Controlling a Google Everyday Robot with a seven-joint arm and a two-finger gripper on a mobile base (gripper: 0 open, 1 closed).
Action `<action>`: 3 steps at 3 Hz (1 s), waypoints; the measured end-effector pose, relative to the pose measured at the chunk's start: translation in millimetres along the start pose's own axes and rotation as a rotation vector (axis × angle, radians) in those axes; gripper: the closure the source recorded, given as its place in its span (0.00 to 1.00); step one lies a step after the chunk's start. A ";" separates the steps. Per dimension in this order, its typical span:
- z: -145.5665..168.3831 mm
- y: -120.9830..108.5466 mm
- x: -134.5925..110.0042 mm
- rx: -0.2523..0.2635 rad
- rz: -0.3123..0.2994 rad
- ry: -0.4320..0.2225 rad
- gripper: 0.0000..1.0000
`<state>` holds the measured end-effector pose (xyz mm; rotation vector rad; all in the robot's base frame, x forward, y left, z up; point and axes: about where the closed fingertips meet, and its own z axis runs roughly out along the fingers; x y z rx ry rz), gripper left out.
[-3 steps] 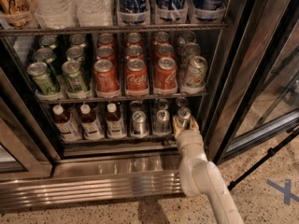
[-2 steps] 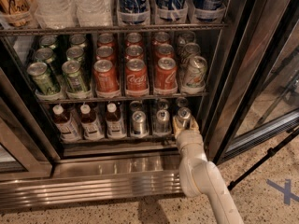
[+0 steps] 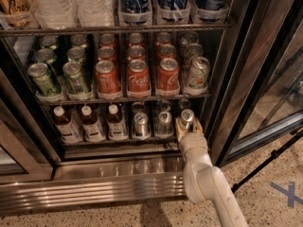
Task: Pick redbull can from bottom shelf of fridge
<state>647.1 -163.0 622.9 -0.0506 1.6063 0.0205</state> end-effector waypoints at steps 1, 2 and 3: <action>-8.4 1.8 -4.0 -0.005 -0.010 -0.026 1.00; -13.5 2.9 -6.4 -0.008 -0.016 -0.042 1.00; -19.7 3.2 -8.8 -0.009 -0.021 -0.058 1.00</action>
Offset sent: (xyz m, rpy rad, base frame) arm -0.0203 0.0029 0.0103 -0.0205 -0.0622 0.0125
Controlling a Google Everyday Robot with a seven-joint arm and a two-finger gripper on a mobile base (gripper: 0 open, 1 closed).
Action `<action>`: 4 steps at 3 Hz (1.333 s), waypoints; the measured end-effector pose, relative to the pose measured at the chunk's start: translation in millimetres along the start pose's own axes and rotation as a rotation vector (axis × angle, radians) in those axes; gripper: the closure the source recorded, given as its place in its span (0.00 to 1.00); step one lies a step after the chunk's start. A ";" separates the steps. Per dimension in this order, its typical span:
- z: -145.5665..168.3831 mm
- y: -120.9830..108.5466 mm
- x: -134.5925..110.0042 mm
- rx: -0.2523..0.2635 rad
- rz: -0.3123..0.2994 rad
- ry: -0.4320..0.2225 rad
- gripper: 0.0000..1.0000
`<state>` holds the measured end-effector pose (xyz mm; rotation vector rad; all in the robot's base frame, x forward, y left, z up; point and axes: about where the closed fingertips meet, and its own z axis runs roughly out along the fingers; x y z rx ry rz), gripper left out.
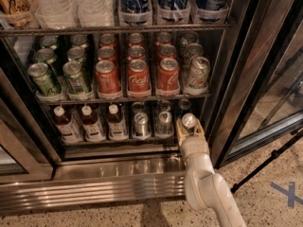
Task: Pick redbull can from bottom shelf of fridge
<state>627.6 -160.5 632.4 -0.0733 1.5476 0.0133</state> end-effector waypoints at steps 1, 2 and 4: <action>-1.8 0.1 -1.0 0.000 -0.002 -0.005 1.00; -5.0 -4.2 -28.8 0.009 -0.032 -0.051 1.00; -23.2 0.4 -14.4 -0.020 -0.053 -0.016 1.00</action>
Offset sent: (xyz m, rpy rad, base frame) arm -0.0087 -0.0059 0.0465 -0.0478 -0.0841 -0.0129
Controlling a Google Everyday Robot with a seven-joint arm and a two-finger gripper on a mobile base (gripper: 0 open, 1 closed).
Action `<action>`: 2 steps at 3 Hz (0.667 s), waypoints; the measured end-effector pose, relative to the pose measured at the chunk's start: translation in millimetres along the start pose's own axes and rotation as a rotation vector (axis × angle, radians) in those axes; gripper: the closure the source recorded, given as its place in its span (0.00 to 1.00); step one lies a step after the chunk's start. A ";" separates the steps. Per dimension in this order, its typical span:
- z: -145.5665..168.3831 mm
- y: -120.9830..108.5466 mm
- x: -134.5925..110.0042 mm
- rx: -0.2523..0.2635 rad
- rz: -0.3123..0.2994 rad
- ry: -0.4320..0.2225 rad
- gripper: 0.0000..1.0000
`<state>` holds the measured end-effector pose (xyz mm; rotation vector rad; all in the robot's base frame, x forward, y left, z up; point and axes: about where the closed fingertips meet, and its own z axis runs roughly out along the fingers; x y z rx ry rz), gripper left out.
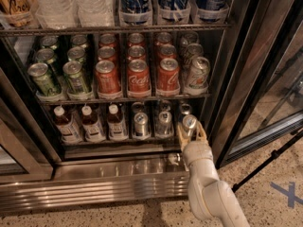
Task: Pick redbull can from bottom shelf of fridge
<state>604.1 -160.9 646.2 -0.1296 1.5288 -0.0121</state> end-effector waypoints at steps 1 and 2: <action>-36.5 3.0 20.6 -0.053 0.013 0.019 1.00; -47.4 2.9 21.4 -0.060 0.003 0.021 1.00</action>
Offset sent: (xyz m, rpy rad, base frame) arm -0.0298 0.0020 -0.0187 0.0013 0.0214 0.0479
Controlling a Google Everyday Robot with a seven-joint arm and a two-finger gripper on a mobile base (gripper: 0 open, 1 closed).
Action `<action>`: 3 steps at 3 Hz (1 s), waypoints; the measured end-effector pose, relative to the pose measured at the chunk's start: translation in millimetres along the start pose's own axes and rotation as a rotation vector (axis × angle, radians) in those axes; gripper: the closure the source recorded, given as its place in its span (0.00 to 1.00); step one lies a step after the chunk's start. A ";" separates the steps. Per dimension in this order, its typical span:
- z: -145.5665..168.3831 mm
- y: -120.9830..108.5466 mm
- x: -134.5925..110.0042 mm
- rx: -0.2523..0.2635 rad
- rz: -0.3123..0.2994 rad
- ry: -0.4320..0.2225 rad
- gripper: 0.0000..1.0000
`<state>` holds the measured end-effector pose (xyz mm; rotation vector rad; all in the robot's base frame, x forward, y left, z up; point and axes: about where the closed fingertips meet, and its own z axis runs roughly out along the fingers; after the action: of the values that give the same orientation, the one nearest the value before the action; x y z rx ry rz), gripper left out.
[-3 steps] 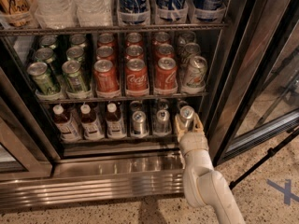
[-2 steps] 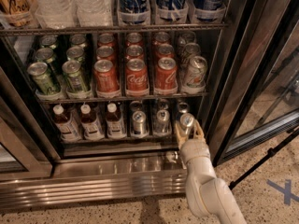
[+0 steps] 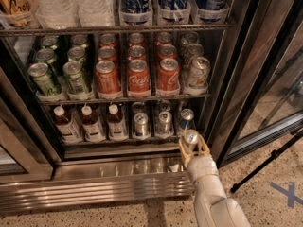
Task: Pick redbull can from bottom shelf of fridge
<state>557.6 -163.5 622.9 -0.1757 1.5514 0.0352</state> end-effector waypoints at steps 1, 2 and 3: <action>-26.0 -1.5 4.4 -0.041 -0.010 0.019 1.00; -26.0 -1.5 4.4 -0.041 -0.010 0.019 1.00; -31.9 5.9 8.1 -0.074 -0.014 0.018 1.00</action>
Offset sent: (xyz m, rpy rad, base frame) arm -0.0218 -0.0033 -0.0041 -0.0190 0.0137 0.0323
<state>525.3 -162.7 614.0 -0.2462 1.5673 0.0798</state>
